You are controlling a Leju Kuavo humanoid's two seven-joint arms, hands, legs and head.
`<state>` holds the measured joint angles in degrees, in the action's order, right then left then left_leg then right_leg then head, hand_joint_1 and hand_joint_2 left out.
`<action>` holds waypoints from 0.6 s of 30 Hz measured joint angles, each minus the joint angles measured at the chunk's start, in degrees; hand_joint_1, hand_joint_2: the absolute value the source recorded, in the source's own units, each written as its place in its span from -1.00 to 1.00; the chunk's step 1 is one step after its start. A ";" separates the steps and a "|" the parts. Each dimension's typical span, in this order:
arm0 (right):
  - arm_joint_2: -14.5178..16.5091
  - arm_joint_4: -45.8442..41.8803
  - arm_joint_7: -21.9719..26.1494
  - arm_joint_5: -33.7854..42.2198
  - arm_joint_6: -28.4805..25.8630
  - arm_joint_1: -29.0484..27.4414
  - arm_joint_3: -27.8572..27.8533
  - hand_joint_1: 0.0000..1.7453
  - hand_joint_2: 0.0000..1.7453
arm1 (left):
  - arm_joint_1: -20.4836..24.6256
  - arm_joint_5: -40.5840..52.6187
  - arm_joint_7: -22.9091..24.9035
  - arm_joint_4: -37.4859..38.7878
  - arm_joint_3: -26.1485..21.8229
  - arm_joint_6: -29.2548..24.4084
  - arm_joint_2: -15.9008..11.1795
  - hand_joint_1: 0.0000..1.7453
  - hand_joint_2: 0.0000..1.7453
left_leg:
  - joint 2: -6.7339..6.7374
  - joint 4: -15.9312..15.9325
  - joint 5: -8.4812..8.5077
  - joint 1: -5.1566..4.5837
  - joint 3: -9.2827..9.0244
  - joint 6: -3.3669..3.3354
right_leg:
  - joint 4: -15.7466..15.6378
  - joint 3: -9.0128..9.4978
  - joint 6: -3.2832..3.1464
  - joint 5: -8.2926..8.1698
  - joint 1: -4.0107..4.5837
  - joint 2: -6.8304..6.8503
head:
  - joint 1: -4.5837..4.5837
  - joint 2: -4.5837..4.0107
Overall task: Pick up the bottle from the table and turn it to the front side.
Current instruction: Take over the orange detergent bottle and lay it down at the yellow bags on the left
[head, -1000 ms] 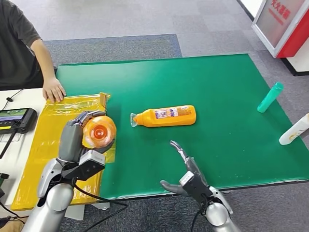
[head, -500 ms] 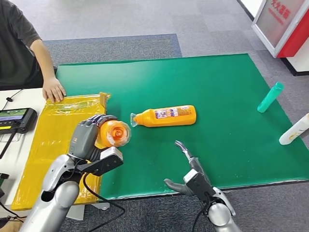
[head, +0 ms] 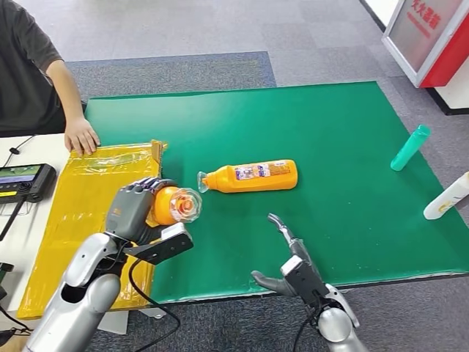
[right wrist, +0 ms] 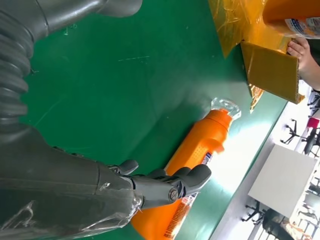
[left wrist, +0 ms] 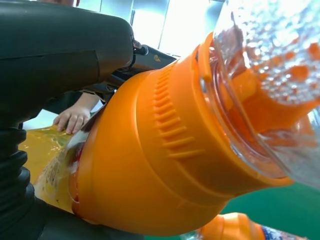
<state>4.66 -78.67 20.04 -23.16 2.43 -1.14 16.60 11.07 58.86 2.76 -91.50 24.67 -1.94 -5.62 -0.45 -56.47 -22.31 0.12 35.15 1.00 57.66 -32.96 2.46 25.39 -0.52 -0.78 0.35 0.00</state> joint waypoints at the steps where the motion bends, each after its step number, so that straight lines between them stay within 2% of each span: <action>1: 0.01 0.07 -0.04 -0.01 0.03 0.00 -0.03 -1.00 1.00 | 0.16 0.45 0.57 0.29 0.15 0.38 -0.27 1.00 1.00 | 0.00 0.00 0.00 0.00 0.00 0.00 | 0.00 0.00 0.00 0.00 0.00 0.00 | 0.00 0.00; 11: 0.41 0.43 -1.32 -0.41 0.36 0.38 -0.74 -1.00 1.00 | 2.34 5.69 6.92 4.26 1.17 6.17 -3.51 1.00 1.00 | 0.00 0.00 0.00 0.00 0.00 0.00 | 0.00 -0.01 0.00 0.00 0.00 0.00 | -0.01 0.00; 16: 0.62 0.46 -1.76 -0.46 0.39 0.72 -0.78 -1.00 1.00 | 3.29 5.97 7.82 5.24 1.73 7.45 -4.12 1.00 1.00 | 0.00 0.00 0.00 0.00 0.00 0.00 | 0.00 0.00 0.00 0.00 0.00 0.00 | 0.00 0.00; 18: 0.77 0.73 -1.94 -0.44 0.40 1.14 -0.79 -1.00 1.00 | 4.59 6.24 8.32 7.30 2.29 8.83 -5.67 1.00 1.00 | 0.00 0.00 0.00 0.00 0.00 0.00 | 0.01 0.01 0.00 0.00 0.00 0.00 | -0.01 0.00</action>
<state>5.43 -77.94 18.10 -23.60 2.83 0.00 15.81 15.66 65.10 11.08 -84.21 26.96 6.90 -11.29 -0.45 -56.47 -22.31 0.12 35.15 1.00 57.67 -32.95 2.46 25.39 -0.51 -0.78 0.34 0.00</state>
